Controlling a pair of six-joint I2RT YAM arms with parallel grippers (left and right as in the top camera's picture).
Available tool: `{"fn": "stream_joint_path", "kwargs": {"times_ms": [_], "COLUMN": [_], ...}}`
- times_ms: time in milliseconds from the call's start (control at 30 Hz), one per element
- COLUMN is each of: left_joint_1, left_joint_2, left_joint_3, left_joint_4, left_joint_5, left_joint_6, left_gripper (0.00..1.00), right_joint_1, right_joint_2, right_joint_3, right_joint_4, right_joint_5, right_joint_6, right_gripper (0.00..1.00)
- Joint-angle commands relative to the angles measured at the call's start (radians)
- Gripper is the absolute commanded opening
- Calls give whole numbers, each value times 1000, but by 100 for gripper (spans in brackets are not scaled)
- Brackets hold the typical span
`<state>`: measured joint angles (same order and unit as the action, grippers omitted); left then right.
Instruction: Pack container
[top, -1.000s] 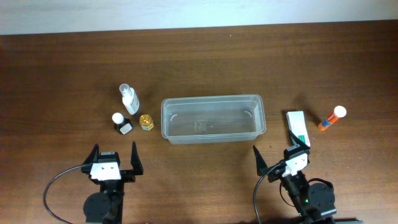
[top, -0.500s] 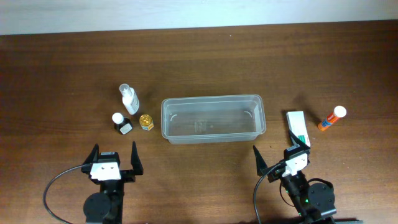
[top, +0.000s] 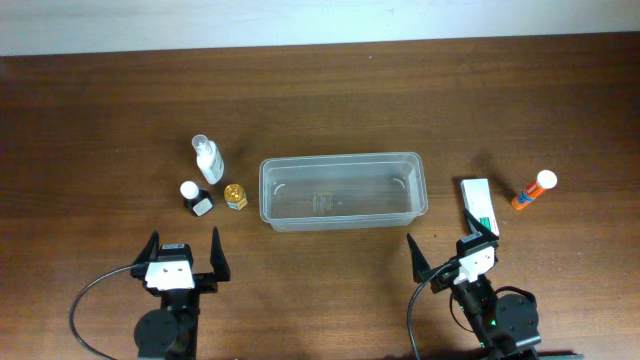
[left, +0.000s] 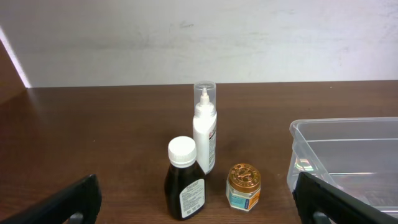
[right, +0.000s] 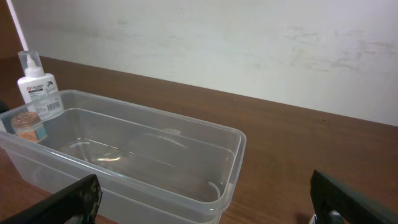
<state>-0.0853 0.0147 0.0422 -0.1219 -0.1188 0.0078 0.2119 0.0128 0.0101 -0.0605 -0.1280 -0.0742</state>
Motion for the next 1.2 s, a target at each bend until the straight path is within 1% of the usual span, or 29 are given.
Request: {"fn": "stream_joint_path", "kwargs": {"times_ms": [0,900,967,1033,1167], "left_joint_1": [5,5,5,5,5], "left_joint_2": [-8,-8,-8,-8,-8], "left_joint_3": [-11,-11,-11,-11,-1], "left_joint_4": [5,6,-3,10,71], "left_joint_5": [10,13,98,151,360], "left_joint_6": [16,15,4,5,5], "left_gripper": [99,99,99,99,99], "right_joint_1": [-4,-4,-4,-4,-4], "right_joint_2": [-7,-7,-7,-7,-7], "right_joint_3": [-5,-5,-5,-5,-5], "right_joint_4": [-7,-7,-7,-7,-7], "right_joint_5": [9,9,9,9,9], "right_joint_6": [12,12,12,12,12], "right_gripper": [98,98,98,98,98]}}
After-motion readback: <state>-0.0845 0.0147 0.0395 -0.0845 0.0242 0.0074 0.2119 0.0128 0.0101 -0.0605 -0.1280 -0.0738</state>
